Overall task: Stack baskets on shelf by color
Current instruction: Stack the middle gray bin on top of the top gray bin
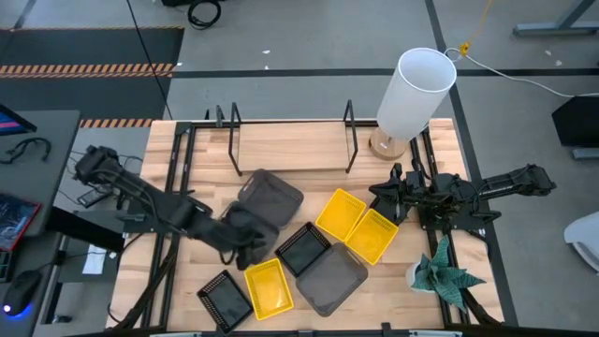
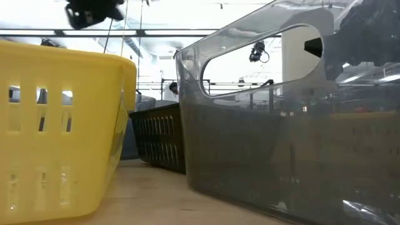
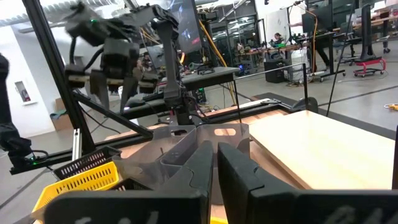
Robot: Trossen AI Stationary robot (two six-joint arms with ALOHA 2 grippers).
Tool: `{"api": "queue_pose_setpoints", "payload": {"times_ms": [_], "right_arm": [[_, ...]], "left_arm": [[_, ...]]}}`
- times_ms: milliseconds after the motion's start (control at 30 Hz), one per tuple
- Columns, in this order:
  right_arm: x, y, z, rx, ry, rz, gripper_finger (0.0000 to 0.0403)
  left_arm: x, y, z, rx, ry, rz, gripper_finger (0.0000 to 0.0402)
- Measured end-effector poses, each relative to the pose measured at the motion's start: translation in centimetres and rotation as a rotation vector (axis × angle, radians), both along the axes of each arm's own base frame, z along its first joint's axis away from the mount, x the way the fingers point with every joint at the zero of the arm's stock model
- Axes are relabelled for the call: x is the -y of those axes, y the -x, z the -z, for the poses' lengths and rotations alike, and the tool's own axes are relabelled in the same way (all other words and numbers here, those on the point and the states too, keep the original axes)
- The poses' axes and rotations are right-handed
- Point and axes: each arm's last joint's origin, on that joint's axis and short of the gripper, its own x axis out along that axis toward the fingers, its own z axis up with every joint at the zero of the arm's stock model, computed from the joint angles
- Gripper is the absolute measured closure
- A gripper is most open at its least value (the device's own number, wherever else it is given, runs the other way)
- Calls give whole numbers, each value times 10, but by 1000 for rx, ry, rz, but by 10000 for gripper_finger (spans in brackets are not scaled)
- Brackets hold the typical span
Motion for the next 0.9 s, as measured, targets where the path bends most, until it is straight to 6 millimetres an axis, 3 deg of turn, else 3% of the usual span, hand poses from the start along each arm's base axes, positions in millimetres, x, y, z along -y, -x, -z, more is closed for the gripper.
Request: {"api": "queue_pose_setpoints", "payload": {"times_ms": [267, 500, 900], "right_arm": [[0, 0, 0, 0, 0, 0, 375], [0, 0, 0, 0, 0, 0, 375], [0, 0, 0, 1, 0, 0, 375]], "left_arm": [[13, -22, -15, -308, -56, -111, 285], [9, -44, 2, -425, -14, -160, 278], [1, -72, 37, -535, 77, -260, 154]]}}
